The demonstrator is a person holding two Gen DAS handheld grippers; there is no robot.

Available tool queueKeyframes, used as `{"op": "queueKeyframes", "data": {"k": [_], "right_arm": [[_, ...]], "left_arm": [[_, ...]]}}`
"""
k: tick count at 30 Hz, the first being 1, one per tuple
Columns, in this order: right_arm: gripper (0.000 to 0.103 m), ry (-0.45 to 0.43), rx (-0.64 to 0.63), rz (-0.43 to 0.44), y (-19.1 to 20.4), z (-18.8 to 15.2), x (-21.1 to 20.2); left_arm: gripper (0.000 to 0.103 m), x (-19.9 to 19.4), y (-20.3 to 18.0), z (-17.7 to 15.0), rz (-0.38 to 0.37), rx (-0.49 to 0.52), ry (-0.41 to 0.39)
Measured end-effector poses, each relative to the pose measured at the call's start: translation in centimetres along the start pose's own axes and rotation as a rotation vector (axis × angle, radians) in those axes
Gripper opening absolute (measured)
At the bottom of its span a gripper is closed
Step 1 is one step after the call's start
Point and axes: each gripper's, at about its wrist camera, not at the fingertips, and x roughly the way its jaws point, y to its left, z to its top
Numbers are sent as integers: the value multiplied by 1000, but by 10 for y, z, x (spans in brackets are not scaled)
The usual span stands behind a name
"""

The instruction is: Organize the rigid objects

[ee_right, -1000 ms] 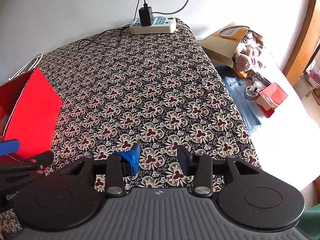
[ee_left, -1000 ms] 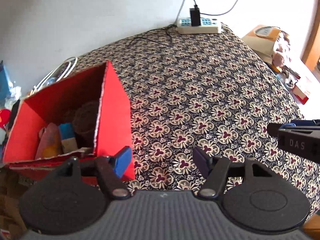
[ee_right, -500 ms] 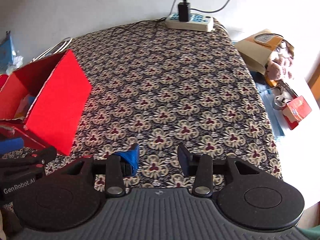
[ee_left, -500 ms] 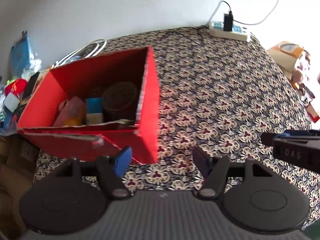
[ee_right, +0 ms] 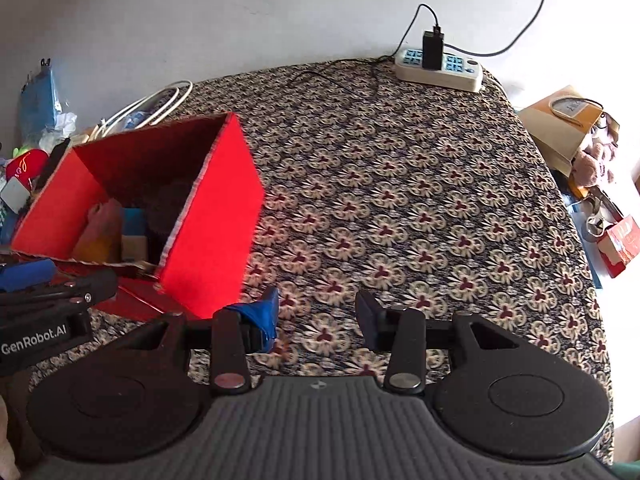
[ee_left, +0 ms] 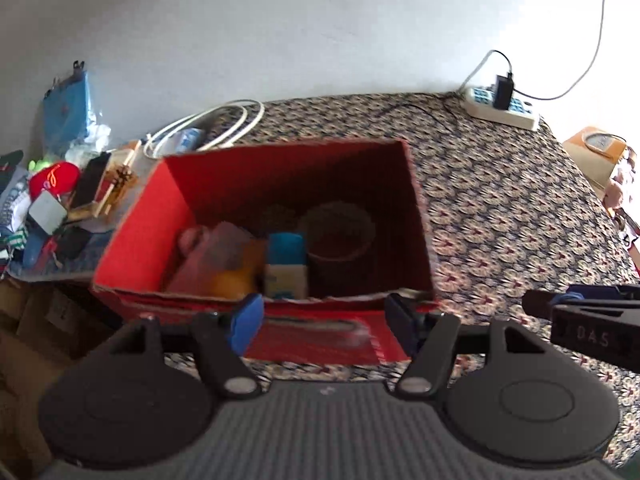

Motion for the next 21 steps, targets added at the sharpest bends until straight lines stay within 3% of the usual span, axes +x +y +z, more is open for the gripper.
{"op": "queueKeyframes", "data": {"k": [13, 21], "right_arm": [[27, -81, 44, -32, 73, 30, -6], [27, -91, 103, -28, 97, 34, -1]], "left_arm": [[68, 4, 79, 39, 45, 92, -81], [68, 19, 110, 47, 12, 83, -59]]}}
